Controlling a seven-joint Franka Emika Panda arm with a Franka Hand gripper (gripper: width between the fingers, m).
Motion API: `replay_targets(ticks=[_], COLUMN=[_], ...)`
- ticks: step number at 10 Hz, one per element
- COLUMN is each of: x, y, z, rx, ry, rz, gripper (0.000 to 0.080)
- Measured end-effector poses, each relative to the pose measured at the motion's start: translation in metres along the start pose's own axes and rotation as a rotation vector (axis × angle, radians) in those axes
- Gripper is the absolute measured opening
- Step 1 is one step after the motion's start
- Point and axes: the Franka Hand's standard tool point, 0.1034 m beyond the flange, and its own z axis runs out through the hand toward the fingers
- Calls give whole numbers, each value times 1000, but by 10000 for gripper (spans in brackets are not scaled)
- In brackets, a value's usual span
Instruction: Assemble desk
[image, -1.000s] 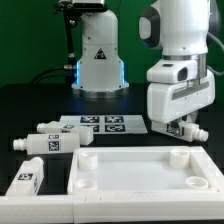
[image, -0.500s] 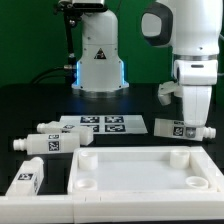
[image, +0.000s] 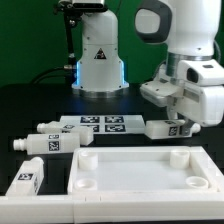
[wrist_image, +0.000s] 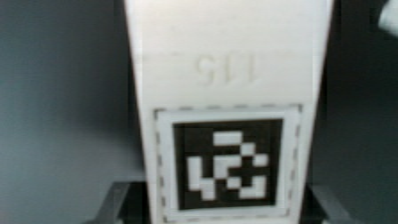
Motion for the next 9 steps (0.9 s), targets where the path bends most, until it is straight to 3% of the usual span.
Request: replay_targets(ticks=[4,6,9], x=[-1,13,10], y=[0,-17,-18], z=[1,2,3], rx=[-4,20,33], ry=[-19,-36,-44], rz=[-194,-347,-599], gripper=[284,284,284])
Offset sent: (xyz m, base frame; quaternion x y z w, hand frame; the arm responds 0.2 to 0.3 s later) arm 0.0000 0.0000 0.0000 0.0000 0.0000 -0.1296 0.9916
